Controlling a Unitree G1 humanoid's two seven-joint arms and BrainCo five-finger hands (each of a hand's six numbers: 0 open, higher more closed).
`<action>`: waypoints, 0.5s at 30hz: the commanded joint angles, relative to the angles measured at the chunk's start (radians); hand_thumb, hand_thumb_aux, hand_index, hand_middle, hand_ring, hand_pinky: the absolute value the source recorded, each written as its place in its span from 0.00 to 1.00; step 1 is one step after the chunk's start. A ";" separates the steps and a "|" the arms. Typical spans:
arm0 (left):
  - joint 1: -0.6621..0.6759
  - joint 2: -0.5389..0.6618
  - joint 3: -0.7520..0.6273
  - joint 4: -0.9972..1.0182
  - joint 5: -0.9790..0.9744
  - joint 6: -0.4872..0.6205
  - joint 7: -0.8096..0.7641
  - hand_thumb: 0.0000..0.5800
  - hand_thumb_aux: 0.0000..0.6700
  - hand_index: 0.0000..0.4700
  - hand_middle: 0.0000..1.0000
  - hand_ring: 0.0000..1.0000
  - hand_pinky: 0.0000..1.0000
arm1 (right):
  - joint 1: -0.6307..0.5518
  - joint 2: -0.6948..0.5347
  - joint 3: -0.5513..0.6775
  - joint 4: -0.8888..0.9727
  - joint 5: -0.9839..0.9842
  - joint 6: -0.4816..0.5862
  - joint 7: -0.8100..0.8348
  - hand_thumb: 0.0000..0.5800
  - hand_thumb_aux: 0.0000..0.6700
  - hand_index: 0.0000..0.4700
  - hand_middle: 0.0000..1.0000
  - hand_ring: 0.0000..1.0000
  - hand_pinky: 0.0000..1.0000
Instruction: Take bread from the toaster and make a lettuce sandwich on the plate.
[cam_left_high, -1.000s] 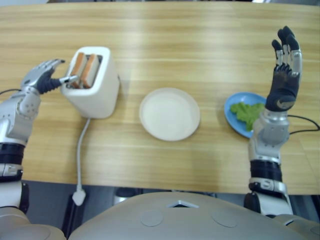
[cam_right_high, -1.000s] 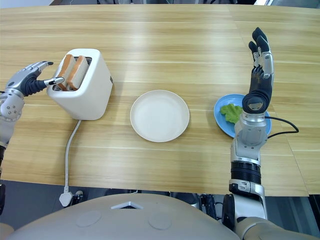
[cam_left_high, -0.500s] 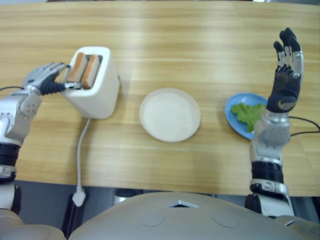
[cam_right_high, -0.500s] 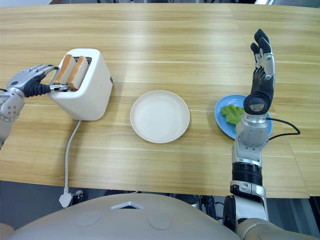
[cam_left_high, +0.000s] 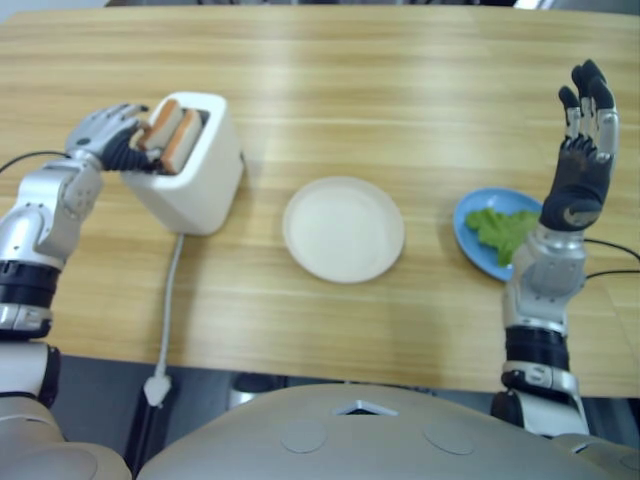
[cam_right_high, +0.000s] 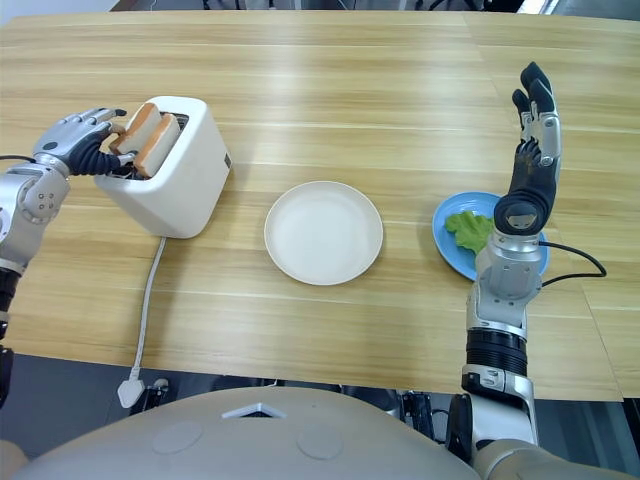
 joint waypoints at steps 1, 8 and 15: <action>-0.021 -0.052 0.007 0.019 -0.040 0.007 0.032 1.00 1.00 0.98 0.00 0.00 0.00 | 0.008 0.003 -0.002 0.013 -0.004 -0.005 -0.004 0.00 0.00 0.00 0.00 0.00 0.00; -0.024 -0.160 0.089 0.031 -0.184 0.030 0.079 1.00 1.00 0.98 1.00 1.00 1.00 | 0.013 0.008 -0.002 0.018 -0.010 -0.011 -0.007 0.00 0.00 0.00 0.00 0.00 0.00; 0.006 -0.249 0.156 0.011 -0.281 0.053 0.127 1.00 1.00 0.98 1.00 1.00 1.00 | 0.010 0.008 0.002 0.027 -0.018 -0.014 -0.009 0.00 0.00 0.00 0.00 0.00 0.00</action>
